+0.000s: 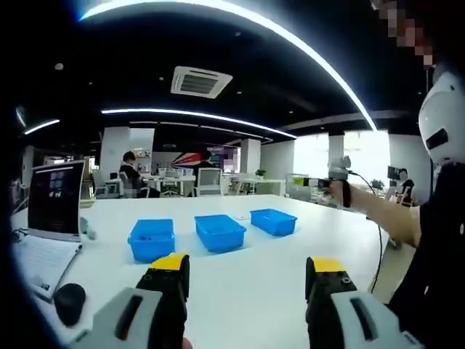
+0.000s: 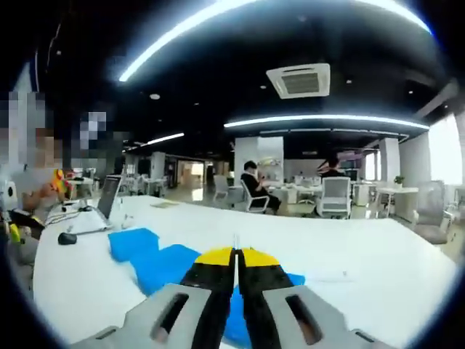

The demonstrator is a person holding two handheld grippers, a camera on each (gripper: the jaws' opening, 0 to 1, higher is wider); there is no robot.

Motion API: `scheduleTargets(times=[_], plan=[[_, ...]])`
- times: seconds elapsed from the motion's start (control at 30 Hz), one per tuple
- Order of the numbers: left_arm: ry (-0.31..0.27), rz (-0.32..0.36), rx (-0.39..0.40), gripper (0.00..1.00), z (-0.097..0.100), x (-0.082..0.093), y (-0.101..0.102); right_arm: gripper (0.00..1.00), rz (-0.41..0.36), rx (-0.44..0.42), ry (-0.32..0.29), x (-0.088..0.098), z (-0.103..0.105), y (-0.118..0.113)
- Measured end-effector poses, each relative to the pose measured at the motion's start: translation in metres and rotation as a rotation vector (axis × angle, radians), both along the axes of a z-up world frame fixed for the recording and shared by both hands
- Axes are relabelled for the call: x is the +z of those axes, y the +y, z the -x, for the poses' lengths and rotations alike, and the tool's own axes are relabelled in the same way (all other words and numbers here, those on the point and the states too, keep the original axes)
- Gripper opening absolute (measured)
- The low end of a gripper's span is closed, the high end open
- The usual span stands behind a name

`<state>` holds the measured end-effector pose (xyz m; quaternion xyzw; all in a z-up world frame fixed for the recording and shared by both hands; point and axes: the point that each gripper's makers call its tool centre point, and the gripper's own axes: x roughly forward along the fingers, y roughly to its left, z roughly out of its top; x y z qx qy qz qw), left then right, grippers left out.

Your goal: Pick up the resistors one by one and place each resistor into its matching bin, sorting the parts by color and model until every resistor is separated into the correct bin for its type

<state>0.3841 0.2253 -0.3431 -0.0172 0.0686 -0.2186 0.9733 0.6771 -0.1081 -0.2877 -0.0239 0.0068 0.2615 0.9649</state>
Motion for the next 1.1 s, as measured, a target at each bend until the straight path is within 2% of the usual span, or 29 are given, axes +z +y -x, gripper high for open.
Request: scheduleTargets(times=[0.1,0.2,0.47,0.57,0.73,0.83,1.0,1.1], plan=[[-0.003,0.001,0.011,0.66,0.0,0.001,0.003,0.05,0.025,-0.016,0.02,-0.01,-0.023,0.0],[-0.007,0.001,0.016,0.66,0.001,0.004,0.004,0.05,0.058,-0.028,0.032,-0.018,-0.035,0.0],[-0.01,-0.001,0.03,0.66,0.004,0.005,0.005,0.06,0.075,-0.014,0.075,-0.033,-0.035,0.005],[-0.007,-0.001,0.027,0.66,0.005,0.004,0.003,0.17,0.083,-0.003,0.079,-0.034,-0.03,0.007],[-0.011,-0.001,0.021,0.66,0.006,0.005,0.001,0.3,0.096,0.028,0.06,-0.025,-0.011,0.01],[-0.016,-0.001,0.017,0.66,0.006,0.006,0.0,0.32,0.079,0.052,0.039,-0.014,0.011,0.01],[-0.02,-0.001,0.007,0.66,0.003,0.006,-0.002,0.36,0.062,0.093,-0.013,0.002,0.064,0.009],[-0.021,0.0,0.005,0.66,0.001,0.005,-0.002,0.39,0.08,0.128,-0.052,0.007,0.1,0.002]])
